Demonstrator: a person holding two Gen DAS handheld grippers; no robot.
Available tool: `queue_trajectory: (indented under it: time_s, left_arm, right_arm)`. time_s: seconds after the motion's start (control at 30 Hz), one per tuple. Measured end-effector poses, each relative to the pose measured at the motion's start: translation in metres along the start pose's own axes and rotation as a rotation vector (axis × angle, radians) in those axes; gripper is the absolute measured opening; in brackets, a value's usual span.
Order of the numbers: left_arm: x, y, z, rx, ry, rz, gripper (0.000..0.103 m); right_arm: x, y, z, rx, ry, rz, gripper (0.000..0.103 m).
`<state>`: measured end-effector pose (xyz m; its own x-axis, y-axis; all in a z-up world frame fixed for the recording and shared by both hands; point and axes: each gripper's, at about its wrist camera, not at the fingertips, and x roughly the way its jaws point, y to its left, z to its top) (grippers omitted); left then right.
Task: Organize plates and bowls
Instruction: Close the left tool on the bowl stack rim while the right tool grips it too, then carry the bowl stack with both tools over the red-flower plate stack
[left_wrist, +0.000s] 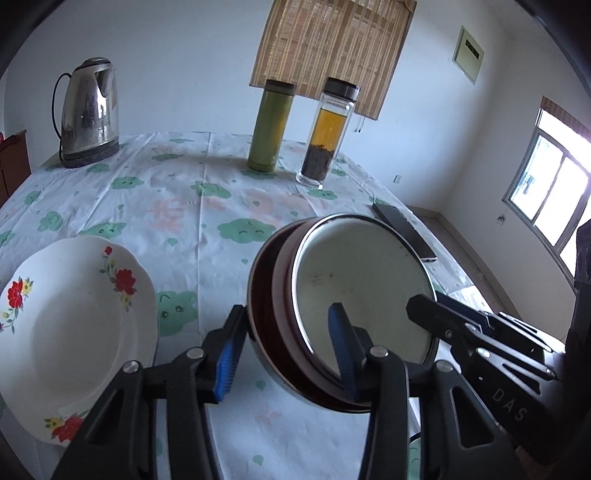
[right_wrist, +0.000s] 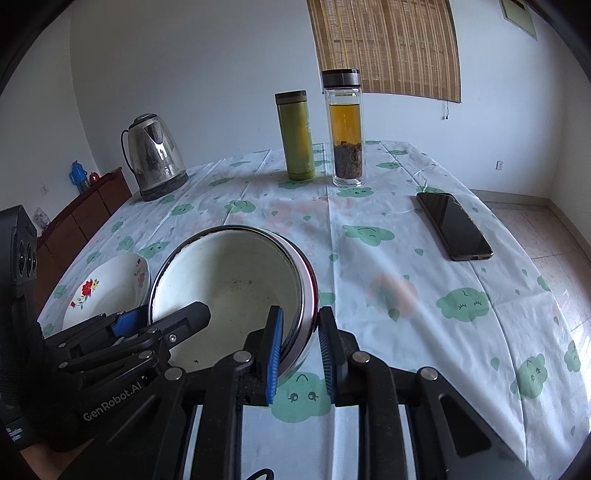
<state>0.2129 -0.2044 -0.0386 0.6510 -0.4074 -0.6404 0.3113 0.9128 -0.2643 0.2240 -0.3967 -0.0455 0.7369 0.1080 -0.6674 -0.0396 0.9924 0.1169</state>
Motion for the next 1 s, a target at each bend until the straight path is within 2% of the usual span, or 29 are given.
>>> queue_trajectory:
  time_s: [0.4, 0.67, 1.0]
  left_arm:
    - [-0.039, 0.015, 0.007, -0.004, -0.095, 0.03, 0.043]
    - [-0.07, 0.044, 0.008, -0.026, -0.153, 0.063, 0.043]
    - [-0.094, 0.092, 0.007, -0.058, -0.175, 0.133, 0.043]
  right_arm:
    - [-0.025, 0.031, 0.013, -0.051, -0.064, 0.028, 0.021]
    - [-0.028, 0.064, 0.017, -0.089, -0.078, 0.071, 0.021]
    - [-0.018, 0.118, 0.021, -0.141, -0.075, 0.146, 0.021]
